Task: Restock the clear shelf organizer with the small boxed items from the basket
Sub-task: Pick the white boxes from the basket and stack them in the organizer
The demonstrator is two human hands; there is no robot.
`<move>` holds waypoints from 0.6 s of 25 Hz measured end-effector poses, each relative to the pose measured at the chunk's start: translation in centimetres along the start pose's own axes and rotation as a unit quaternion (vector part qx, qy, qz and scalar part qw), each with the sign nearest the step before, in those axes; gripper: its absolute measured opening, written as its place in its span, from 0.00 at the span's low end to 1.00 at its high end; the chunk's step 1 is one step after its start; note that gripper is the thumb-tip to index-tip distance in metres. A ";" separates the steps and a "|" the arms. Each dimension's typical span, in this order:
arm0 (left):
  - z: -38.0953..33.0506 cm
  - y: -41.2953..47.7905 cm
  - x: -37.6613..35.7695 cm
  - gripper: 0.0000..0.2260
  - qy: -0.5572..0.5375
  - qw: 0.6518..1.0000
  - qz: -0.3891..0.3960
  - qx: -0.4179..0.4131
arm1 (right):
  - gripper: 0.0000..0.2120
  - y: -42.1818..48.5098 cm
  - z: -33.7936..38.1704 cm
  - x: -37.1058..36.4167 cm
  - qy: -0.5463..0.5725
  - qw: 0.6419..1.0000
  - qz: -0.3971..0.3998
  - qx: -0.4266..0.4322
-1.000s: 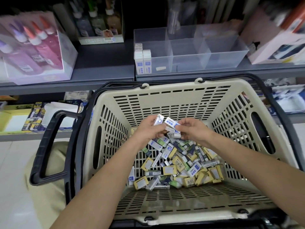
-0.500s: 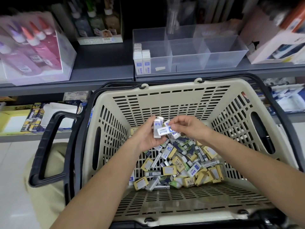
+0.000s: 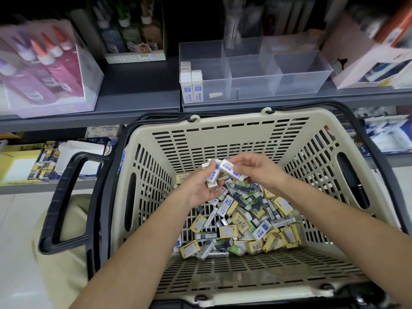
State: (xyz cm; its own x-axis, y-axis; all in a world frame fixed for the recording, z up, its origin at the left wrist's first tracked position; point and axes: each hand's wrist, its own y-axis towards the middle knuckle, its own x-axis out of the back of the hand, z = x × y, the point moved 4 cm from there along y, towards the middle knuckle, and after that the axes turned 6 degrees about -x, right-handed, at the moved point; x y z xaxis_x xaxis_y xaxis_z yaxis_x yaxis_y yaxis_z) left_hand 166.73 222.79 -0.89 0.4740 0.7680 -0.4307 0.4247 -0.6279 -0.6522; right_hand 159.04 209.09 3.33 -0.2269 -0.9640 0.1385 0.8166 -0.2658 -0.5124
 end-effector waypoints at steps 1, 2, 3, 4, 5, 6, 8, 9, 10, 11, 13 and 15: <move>0.2 -0.1 -0.2 0.10 0.003 1.000 0.006 0.011 | 0.09 -0.1 0.1 -0.4 -0.044 0.999 0.020 0.013; 0.3 -0.2 -0.4 0.12 0.003 0.999 0.019 0.026 | 0.08 -0.2 0.2 -0.7 -0.077 0.996 0.026 0.030; 0.4 -0.3 -0.6 0.13 0.006 0.998 0.040 0.041 | 0.07 -0.2 0.3 -0.8 -0.092 0.995 0.014 0.044; 0.5 -0.5 -0.7 0.15 0.015 0.997 0.062 0.051 | 0.08 -0.2 0.4 -0.7 -0.086 0.995 -0.010 0.050; 0.5 -0.7 -0.8 0.16 0.029 0.995 0.081 0.057 | 0.09 -0.1 0.6 -0.4 -0.066 0.996 -0.039 0.053; 0.4 -0.8 -0.8 0.16 0.046 0.993 0.096 0.059 | 0.12 -0.1 0.7 -0.1 -0.045 0.996 -0.060 0.058; 0.4 -1.1 -0.9 0.16 0.073 0.989 0.113 0.061 | 0.14 -0.2 0.8 0.2 -0.024 0.995 -0.069 0.072; 0.4 -1.3 -0.9 0.16 0.076 0.988 0.116 0.062 | 0.13 -0.2 0.8 0.1 -0.021 0.995 -0.058 0.078; 0.3 -1.5 -1.0 0.16 0.074 0.989 0.116 0.060 | 0.13 -0.3 0.9 -0.1 -0.027 0.995 -0.047 0.086; 0.1 -1.7 -1.0 0.16 0.070 0.989 0.117 0.056 | 0.13 -0.4 0.9 -0.4 -0.051 0.993 -0.041 0.098; -0.7 -2.3 -1.2 0.15 0.081 0.989 0.113 0.042 | 0.13 -0.6 1.2 -1.0 -0.115 0.984 -0.048 0.129; -2.4 -3.4 -1.3 0.16 0.104 0.991 0.083 0.019 | 0.13 -0.6 1.1 -1.1 -0.106 0.984 -0.060 0.131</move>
State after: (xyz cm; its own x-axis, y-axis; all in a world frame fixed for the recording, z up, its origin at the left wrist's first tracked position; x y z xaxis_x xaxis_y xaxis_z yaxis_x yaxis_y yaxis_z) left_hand 166.53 223.66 3.34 0.6853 0.6097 -0.3984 0.3009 -0.7351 -0.6075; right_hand 159.40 210.33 4.44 -0.2359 -0.8973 0.3732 0.9057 -0.3422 -0.2501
